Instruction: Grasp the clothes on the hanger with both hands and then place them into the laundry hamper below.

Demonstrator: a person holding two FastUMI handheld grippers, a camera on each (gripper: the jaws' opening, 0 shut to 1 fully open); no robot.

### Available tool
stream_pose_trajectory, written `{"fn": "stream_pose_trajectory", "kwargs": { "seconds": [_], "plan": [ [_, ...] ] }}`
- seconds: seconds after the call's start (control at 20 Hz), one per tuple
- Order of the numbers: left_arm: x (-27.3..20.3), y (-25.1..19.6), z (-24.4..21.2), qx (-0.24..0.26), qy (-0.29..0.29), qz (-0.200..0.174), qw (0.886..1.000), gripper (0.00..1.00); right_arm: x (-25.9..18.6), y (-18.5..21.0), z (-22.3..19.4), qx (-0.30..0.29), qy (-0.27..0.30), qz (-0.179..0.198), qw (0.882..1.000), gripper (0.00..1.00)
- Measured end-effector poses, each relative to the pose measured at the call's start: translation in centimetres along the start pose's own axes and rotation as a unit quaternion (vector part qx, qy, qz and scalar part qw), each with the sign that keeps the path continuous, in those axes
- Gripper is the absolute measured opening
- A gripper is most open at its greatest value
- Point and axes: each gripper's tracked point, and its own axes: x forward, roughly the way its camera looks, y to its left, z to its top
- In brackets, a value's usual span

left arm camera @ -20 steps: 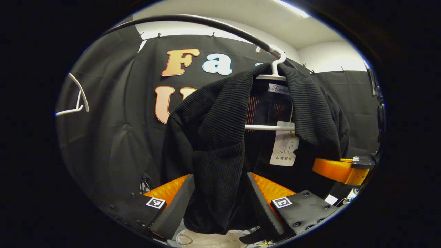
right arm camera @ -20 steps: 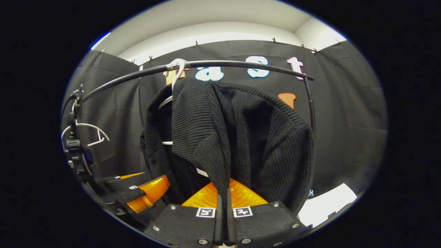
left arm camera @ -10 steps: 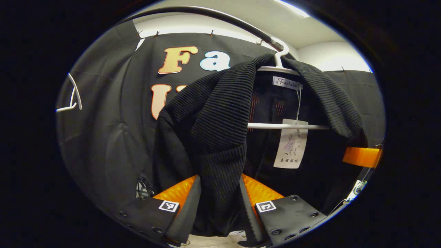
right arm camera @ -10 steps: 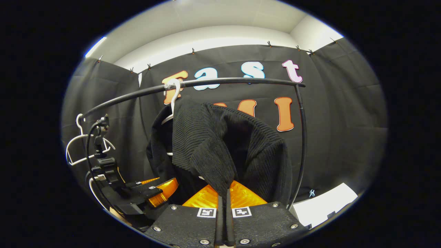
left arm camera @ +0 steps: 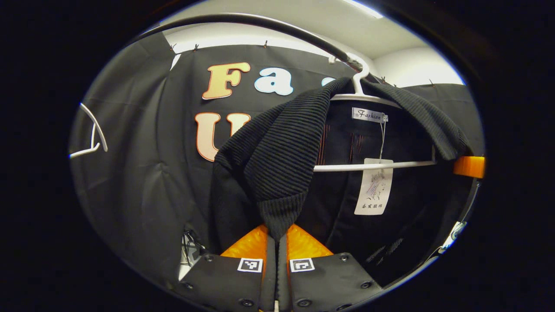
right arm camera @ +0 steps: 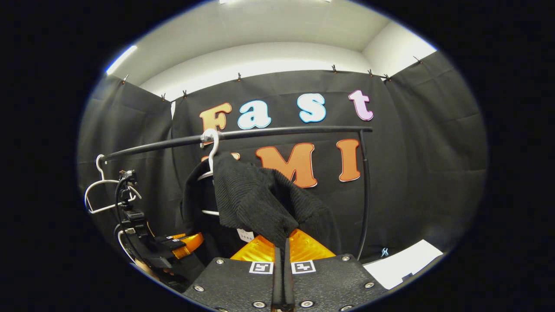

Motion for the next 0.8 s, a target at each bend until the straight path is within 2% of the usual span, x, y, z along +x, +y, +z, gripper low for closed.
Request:
{"fn": "stream_pose_trajectory", "kwargs": {
  "seconds": [0.05, 0.1, 0.15, 0.2, 0.25, 0.3, 0.35, 0.55, 0.8],
  "plan": [
    [-0.2, 0.4, 0.2, 0.001, -0.001, 0.003, 1.0, 0.09, 0.1, -0.5, 0.5, -0.002, -0.003, -0.003, 1.0, 0.0],
    [-0.4, 0.8, 0.4, 0.0, -0.002, 0.005, 1.0, 0.1, 0.2, -0.9, 1.0, -0.005, -0.006, -0.006, 1.0, 0.08],
    [-0.5, 1.3, 0.6, -0.001, -0.002, 0.01, 1.0, 0.09, 0.5, -1.3, 1.4, -0.005, -0.009, -0.008, 1.0, 0.08],
    [-0.8, 1.9, 0.9, -0.002, -0.004, 0.015, 1.0, 0.06, 0.5, -1.4, 1.9, -0.004, -0.011, -0.008, 1.0, 0.07],
    [-0.8, 2.4, 1.5, -0.003, -0.007, 0.022, 1.0, 0.1, 0.6, -1.8, 2.3, -0.005, -0.014, -0.01, 1.0, 0.07],
    [-0.9, 3.0, 1.9, -0.003, -0.008, 0.028, 1.0, 0.12, 0.6, -2.3, 2.6, -0.008, -0.015, -0.013, 1.0, 0.0],
    [-1.0, 3.5, 2.3, -0.004, -0.011, 0.034, 0.999, 0.1, 0.7, -2.8, 3.1, -0.011, -0.017, -0.016, 1.0, 0.0],
    [-1.9, 5.7, 4.0, -0.002, -0.027, 0.057, 0.998, 0.1, 1.5, -3.6, 4.0, -0.019, -0.015, -0.013, 1.0, 0.0],
    [-3.1, 8.8, 6.9, 0.025, -0.056, 0.098, 0.993, 0.12, 2.0, -4.6, 5.2, -0.032, -0.015, -0.008, 0.999, 0.0]
  ]
}}
